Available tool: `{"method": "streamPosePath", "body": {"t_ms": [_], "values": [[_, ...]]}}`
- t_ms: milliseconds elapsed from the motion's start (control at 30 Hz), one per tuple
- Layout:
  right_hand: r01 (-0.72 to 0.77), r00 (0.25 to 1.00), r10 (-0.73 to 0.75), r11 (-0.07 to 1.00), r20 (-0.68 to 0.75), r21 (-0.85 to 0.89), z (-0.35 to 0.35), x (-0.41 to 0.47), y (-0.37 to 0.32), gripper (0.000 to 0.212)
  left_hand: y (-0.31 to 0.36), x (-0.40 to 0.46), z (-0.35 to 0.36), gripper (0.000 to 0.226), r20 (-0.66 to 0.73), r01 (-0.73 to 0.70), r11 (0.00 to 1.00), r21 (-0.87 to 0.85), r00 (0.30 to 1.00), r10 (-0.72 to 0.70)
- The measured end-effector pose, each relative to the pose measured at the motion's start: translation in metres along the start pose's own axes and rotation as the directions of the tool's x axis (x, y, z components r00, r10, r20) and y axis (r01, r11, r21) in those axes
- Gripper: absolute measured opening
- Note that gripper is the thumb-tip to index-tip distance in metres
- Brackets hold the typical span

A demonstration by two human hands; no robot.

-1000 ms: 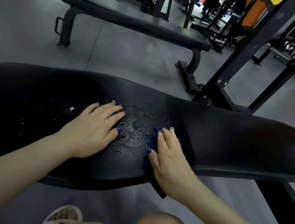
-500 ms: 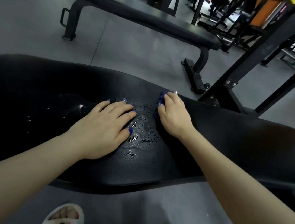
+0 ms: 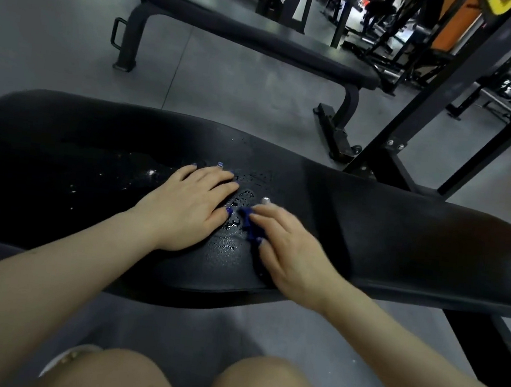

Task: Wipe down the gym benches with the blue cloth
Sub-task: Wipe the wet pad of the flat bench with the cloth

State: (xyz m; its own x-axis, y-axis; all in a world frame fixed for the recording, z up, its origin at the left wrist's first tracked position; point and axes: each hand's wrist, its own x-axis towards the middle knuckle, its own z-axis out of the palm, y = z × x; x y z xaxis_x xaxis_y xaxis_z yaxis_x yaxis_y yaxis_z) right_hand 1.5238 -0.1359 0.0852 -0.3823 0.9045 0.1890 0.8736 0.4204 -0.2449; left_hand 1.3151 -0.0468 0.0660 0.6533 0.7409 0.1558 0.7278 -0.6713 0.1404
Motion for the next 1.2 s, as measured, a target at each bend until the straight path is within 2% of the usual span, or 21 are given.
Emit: {"method": "streamPosePath", "body": {"t_ms": [67, 167, 233, 300, 400, 500, 600, 667, 767, 933, 1100, 1200], "values": [[0.054, 0.997, -0.056, 0.998, 0.047, 0.039, -0.002, -0.003, -0.008, 0.043, 0.000, 0.000, -0.001, 0.077, 0.006, -0.002, 1.000, -0.002, 1.000, 0.002], [0.058, 0.991, -0.069, 0.994, 0.115, 0.094, -0.015, -0.014, 0.006, 0.039, -0.001, 0.000, -0.001, 0.078, 0.018, -0.004, 1.000, -0.016, 1.000, 0.005], [0.008, 0.998, -0.014, 0.993, 0.056, 0.116, -0.020, -0.025, 0.019, 0.036, -0.002, 0.001, 0.000, 0.078, 0.002, -0.008, 1.000, -0.019, 1.000, 0.008], [-0.056, 0.997, 0.060, 0.995, -0.048, 0.085, -0.018, -0.027, 0.025, 0.037, -0.002, 0.001, 0.001, 0.078, -0.010, -0.009, 1.000, -0.025, 1.000, 0.009], [-0.122, 0.988, 0.122, 0.993, -0.095, 0.012, -0.005, -0.016, 0.007, 0.040, -0.004, 0.002, -0.002, 0.079, 0.008, -0.020, 0.996, -0.092, 1.000, 0.021], [-0.074, 0.997, 0.073, 0.995, -0.014, -0.068, -0.002, -0.015, -0.021, 0.049, -0.015, -0.003, -0.014, 0.076, -0.005, -0.040, 0.988, -0.149, 0.999, 0.039], [-0.113, 0.992, 0.119, 0.987, 0.046, -0.111, -0.003, -0.024, -0.026, 0.067, -0.035, -0.016, -0.019, 0.082, -0.012, -0.030, 0.997, -0.071, 1.000, 0.029], [-0.108, 0.994, 0.110, 0.991, 0.027, -0.081, 0.000, -0.018, -0.022, 0.062, -0.044, -0.025, -0.017, 0.083, -0.001, -0.014, 0.999, -0.046, 1.000, 0.014], [-0.106, 0.994, 0.106, 0.994, -0.017, -0.015, 0.003, 0.017, 0.007, 0.040, -0.045, -0.027, -0.010, 0.078, -0.010, -0.009, 0.999, -0.052, 1.000, 0.008], [-0.253, 0.967, 0.252, 0.967, -0.036, -0.022, 0.003, 0.102, 0.071, 0.025, -0.047, -0.033, -0.006, 0.070, -0.032, -0.025, 0.998, -0.056, 0.999, 0.023], [-0.330, 0.942, 0.331, 0.944, -0.059, 0.024, 0.022, 0.189, 0.067, 0.026, -0.043, -0.035, -0.007, 0.066, -0.027, -0.019, 0.998, -0.055, 0.999, 0.018], [-0.253, 0.964, 0.256, 0.966, -0.075, 0.053, 0.032, 0.208, 0.044, 0.030, -0.044, -0.035, -0.008, 0.064, -0.021, -0.020, 0.999, -0.050, 1.000, 0.019]]}}
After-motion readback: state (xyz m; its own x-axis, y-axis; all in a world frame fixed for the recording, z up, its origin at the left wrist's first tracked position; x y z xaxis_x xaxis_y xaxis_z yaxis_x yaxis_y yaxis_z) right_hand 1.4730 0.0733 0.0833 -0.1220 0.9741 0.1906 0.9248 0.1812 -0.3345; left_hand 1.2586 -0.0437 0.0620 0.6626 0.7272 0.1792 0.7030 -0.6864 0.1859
